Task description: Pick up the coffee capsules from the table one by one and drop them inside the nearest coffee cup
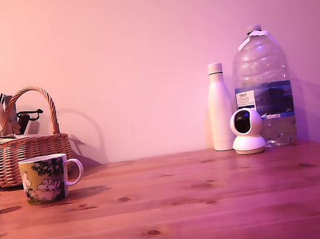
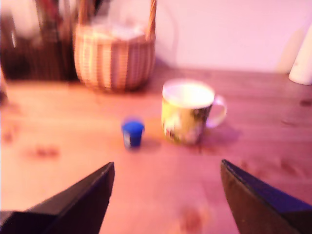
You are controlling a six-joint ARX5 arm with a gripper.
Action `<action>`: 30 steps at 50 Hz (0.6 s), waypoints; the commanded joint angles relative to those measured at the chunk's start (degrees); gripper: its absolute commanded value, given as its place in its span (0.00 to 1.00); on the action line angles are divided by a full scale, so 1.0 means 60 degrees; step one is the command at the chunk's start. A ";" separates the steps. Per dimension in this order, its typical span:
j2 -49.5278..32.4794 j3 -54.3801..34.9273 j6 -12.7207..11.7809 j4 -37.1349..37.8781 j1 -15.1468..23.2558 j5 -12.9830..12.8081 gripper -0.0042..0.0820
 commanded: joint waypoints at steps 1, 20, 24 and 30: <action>0.0273 0.0080 -0.0142 0.0058 0.0044 0.0011 0.80; 0.2055 0.0619 0.0310 0.1643 0.0208 -0.0058 0.80; 0.2583 0.0619 0.0390 0.2273 0.0273 -0.0051 0.80; 0.3406 0.0623 0.0601 0.3279 0.0364 -0.0022 0.80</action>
